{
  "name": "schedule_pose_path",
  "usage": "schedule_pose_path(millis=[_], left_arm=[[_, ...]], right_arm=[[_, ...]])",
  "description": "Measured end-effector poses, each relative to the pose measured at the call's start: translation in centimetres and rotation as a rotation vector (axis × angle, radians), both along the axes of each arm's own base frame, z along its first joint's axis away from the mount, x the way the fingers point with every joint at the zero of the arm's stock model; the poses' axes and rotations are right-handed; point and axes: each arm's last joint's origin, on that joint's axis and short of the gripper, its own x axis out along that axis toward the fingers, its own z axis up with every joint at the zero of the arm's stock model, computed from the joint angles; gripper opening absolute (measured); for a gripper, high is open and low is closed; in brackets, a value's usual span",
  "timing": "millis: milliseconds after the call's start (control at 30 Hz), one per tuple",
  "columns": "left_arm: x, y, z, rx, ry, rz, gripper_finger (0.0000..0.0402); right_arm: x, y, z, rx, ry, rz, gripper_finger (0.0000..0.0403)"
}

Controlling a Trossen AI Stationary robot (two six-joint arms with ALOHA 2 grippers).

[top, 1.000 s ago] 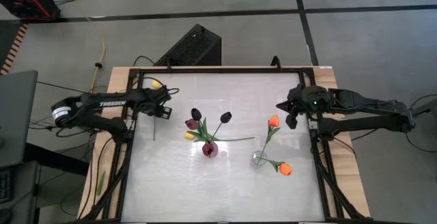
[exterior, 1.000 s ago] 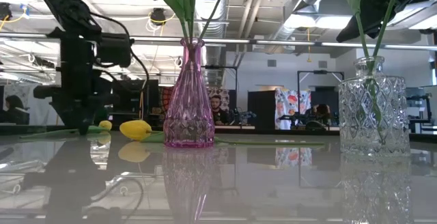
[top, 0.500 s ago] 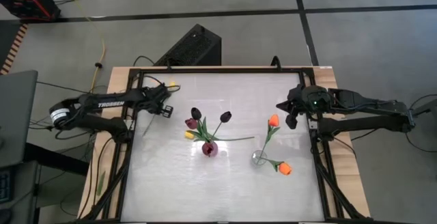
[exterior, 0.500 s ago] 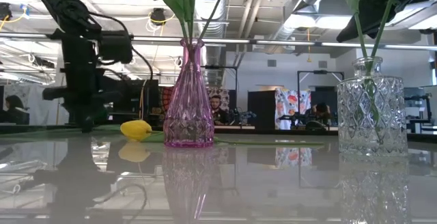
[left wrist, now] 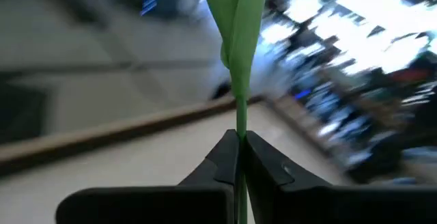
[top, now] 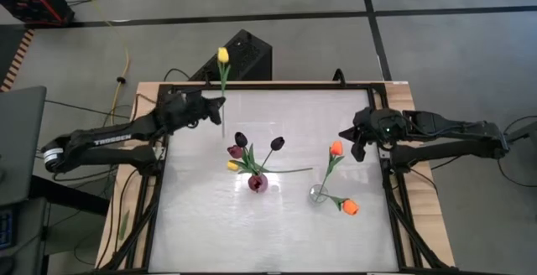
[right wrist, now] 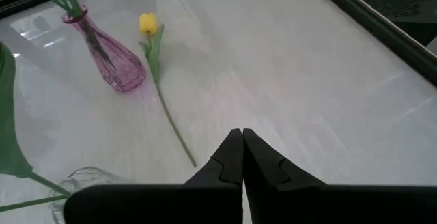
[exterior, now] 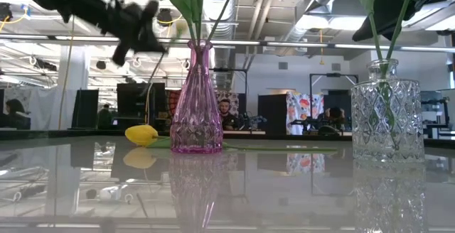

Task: Sort flowers into vase by color
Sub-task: Put the left yellow flower into the transparent vase

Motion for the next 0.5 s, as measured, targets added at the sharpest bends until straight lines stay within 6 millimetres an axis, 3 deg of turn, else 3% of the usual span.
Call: schedule_pose_path(millis=[300,500], left_arm=[[0.8,-3.5,5.1,0.328,-0.422,-0.283,0.0],[1.7,-2.9,8.5,0.397,-0.552,-0.26,0.0]], right_arm=[[0.0,-0.1,0.2,-0.03,0.001,-0.004,0.0029],[-0.5,-1.1,4.4,-0.166,-0.129,-0.055,0.0029]])
